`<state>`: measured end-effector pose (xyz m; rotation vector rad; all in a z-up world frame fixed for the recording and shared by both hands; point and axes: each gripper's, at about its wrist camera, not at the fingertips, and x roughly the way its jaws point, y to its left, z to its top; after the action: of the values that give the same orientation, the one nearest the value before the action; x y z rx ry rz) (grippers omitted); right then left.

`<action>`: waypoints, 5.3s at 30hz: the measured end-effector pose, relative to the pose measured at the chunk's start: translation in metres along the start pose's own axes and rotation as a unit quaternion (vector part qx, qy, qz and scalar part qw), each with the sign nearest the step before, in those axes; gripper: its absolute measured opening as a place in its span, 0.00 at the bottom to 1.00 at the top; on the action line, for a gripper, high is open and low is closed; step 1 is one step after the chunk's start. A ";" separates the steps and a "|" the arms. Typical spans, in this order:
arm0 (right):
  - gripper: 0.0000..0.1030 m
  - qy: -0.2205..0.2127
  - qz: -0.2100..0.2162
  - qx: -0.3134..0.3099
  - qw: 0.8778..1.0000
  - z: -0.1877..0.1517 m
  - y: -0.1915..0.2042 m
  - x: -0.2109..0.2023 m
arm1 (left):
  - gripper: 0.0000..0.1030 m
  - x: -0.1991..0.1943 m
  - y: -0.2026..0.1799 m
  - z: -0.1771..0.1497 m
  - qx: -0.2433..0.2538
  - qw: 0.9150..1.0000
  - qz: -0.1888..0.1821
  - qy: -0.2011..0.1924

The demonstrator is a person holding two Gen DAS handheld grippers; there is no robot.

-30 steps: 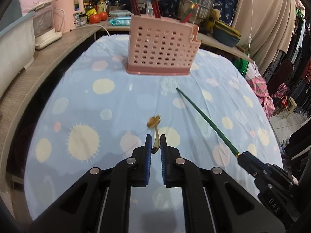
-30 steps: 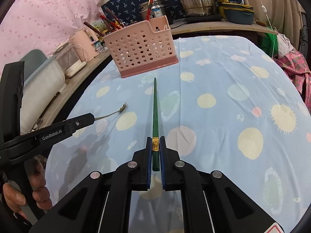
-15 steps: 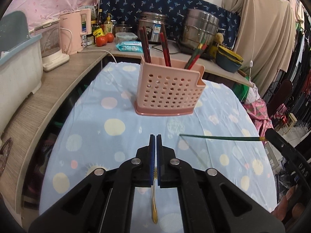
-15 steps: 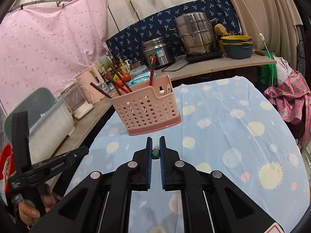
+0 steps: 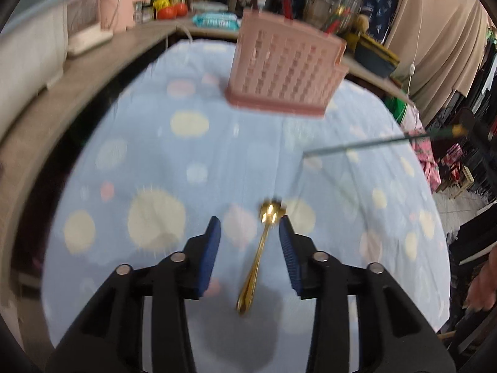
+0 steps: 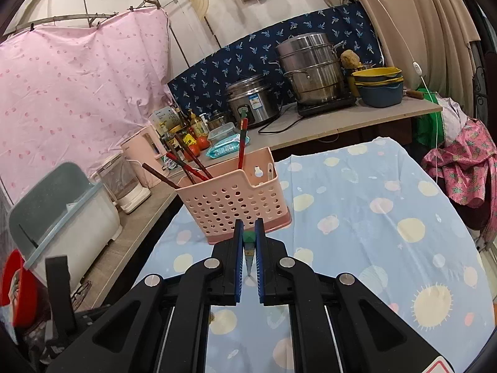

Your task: Organize utensils

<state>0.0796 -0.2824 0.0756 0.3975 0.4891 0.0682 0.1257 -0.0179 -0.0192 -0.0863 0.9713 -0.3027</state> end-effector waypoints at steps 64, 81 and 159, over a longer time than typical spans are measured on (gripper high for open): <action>0.07 -0.162 0.035 -0.035 0.986 0.171 0.048 0.023 | 0.01 -0.092 -0.046 0.231 0.079 0.975 0.012 -0.207; 0.07 -0.083 0.018 -0.038 0.996 0.160 0.043 0.126 | 0.01 -0.019 -0.036 0.251 0.062 0.986 0.019 -0.157; 0.94 0.056 -0.121 -0.116 0.984 -0.011 0.025 0.067 | 0.93 -0.013 -0.035 0.102 0.029 0.985 0.130 -0.111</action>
<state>0.1337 -0.2449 0.0464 0.1039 0.6311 -0.0884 0.1951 -0.0541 0.0559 0.0593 0.7411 -0.0790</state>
